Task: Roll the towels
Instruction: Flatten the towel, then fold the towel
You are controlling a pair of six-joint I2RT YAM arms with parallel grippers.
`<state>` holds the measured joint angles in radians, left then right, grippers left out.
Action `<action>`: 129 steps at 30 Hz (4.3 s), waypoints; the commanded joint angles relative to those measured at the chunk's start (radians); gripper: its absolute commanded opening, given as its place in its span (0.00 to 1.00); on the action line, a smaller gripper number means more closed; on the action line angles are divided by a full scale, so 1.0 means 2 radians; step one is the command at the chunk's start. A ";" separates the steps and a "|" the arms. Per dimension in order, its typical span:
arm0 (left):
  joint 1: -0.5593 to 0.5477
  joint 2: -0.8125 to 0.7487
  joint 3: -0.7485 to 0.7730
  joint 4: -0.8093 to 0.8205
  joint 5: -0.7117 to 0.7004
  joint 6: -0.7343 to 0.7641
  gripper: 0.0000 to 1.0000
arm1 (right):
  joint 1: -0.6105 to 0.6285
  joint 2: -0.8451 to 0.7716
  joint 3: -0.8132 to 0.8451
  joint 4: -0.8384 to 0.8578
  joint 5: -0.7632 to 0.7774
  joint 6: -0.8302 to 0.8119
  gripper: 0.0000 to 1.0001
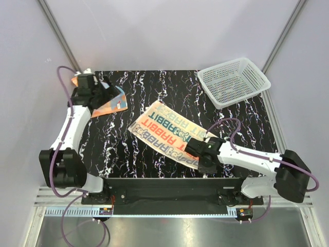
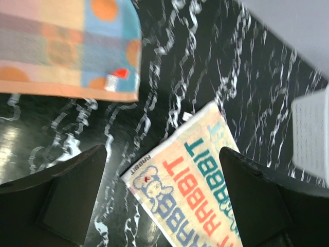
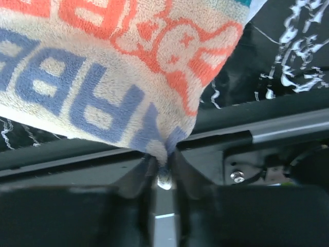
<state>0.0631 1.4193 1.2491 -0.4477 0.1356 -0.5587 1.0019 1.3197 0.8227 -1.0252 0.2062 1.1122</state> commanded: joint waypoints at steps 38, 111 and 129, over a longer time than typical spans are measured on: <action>-0.200 0.189 -0.065 -0.068 -0.091 0.017 0.67 | -0.421 0.171 0.075 0.143 -0.069 -0.225 0.86; -0.101 0.032 -0.262 0.085 -0.082 -0.119 0.91 | -0.365 0.051 -0.048 0.230 -0.148 -0.212 0.96; -0.108 -0.067 -0.227 0.014 -0.101 -0.079 0.99 | -0.345 -0.050 0.005 0.146 -0.132 -0.219 1.00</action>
<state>-0.1474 1.3849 0.7361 -0.3477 -0.0120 -0.7418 0.3038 1.3048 0.7818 -0.6029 -0.1772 0.6437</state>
